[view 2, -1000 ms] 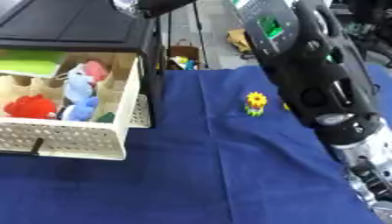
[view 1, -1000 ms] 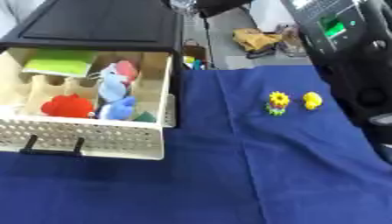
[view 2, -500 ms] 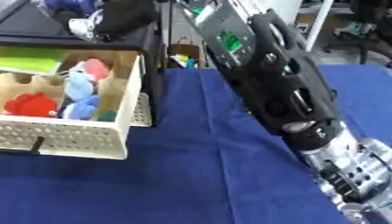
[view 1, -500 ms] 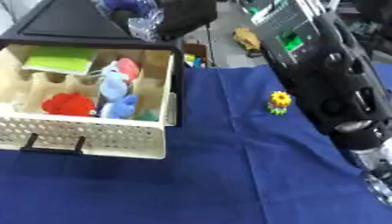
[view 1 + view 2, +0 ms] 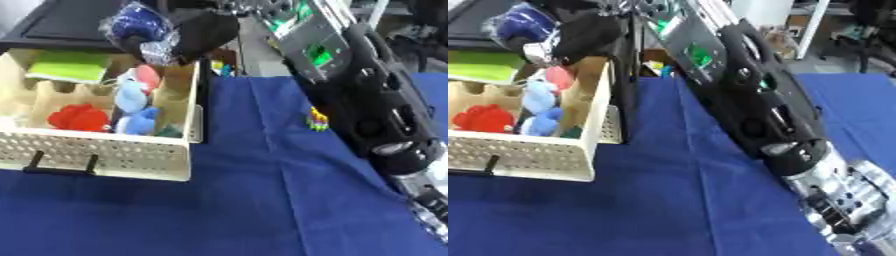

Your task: Pick up objects from table and place into drawer.

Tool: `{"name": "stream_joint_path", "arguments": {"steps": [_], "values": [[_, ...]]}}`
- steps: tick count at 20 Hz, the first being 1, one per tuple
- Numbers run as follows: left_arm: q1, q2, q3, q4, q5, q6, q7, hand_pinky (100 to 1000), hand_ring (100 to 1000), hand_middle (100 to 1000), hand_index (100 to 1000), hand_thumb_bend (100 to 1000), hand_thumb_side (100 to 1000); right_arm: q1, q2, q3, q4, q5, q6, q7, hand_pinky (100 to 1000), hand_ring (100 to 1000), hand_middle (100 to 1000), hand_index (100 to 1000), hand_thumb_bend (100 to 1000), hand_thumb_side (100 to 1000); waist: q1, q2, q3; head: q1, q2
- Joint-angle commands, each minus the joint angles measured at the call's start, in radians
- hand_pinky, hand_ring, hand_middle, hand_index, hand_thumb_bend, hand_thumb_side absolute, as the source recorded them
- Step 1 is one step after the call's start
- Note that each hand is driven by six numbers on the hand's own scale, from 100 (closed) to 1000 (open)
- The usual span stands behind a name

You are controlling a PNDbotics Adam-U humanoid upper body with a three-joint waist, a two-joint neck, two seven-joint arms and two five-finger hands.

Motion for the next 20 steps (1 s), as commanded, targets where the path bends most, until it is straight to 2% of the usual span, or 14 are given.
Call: {"name": "stream_joint_path", "arguments": {"steps": [1,3,6,15,20], "values": [[-0.011,0.020,0.002,-0.013,-0.001,0.003,0.000,591,720,728,869,180,1000,-0.017,-0.013,-0.009,-0.007,0.005,-0.010,0.010,721,862,643,812,360,858,0.007,-0.014,-0.001,-0.001,-0.010],[-0.011,0.020,0.002,-0.013,-0.002,0.003,0.000,591,720,728,869,180,1000,-0.016,-0.015,-0.014,-0.008,0.003,-0.010,0.013,739,882,693,875,424,877,0.008,-0.014,-0.002,-0.001,-0.010],[-0.010,0.020,0.002,-0.013,-0.002,0.002,0.001,590,720,728,869,179,1000,-0.015,-0.018,-0.019,-0.013,0.002,-0.010,0.015,747,888,704,884,467,881,0.010,-0.014,-0.004,-0.001,-0.010],[-0.003,0.020,0.002,-0.013,0.001,-0.004,0.000,590,719,727,869,180,1000,-0.009,-0.026,-0.039,-0.030,-0.009,0.004,0.006,746,883,695,872,462,864,0.018,-0.021,-0.007,-0.001,-0.013],[0.002,0.018,0.004,-0.013,0.001,-0.008,-0.001,590,718,727,869,179,1000,0.006,-0.049,-0.069,-0.066,-0.051,0.036,-0.011,732,861,675,854,446,843,0.024,-0.022,-0.010,0.003,-0.014]]}}
